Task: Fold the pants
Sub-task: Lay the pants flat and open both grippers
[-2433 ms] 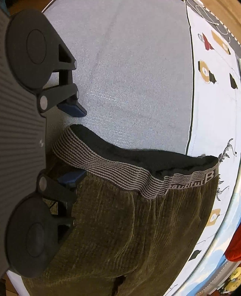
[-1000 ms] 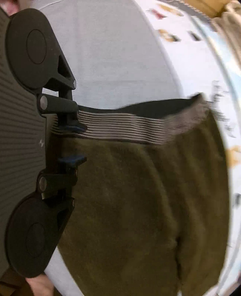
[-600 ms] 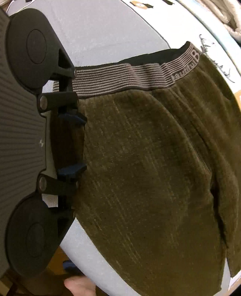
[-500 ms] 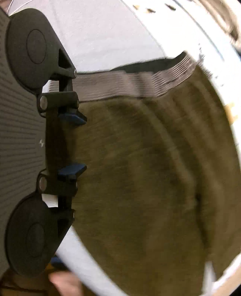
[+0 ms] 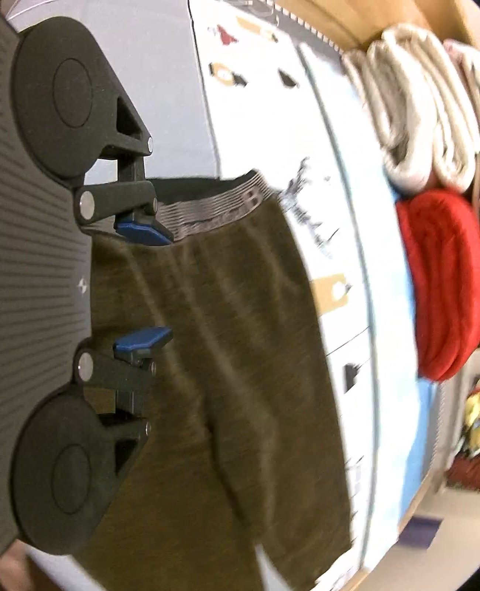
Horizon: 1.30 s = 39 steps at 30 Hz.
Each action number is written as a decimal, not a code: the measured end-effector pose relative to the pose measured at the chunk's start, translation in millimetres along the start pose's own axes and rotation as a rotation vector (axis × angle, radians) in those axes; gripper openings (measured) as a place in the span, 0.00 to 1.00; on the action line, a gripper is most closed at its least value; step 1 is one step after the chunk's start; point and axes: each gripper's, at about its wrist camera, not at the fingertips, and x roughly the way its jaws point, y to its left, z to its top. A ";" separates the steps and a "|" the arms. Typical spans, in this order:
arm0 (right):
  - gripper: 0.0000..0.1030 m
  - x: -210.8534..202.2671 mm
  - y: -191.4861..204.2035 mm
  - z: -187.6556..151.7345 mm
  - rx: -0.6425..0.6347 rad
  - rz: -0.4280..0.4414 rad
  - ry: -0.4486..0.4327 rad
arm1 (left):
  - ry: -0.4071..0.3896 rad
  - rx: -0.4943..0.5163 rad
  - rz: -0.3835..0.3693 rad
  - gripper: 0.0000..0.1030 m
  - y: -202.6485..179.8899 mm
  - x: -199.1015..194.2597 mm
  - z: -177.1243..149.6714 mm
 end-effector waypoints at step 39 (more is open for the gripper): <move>0.24 28.7 184.5 24.1 -0.152 0.256 -0.058 | -0.110 -0.482 -0.119 0.04 19.5 16.9 108.9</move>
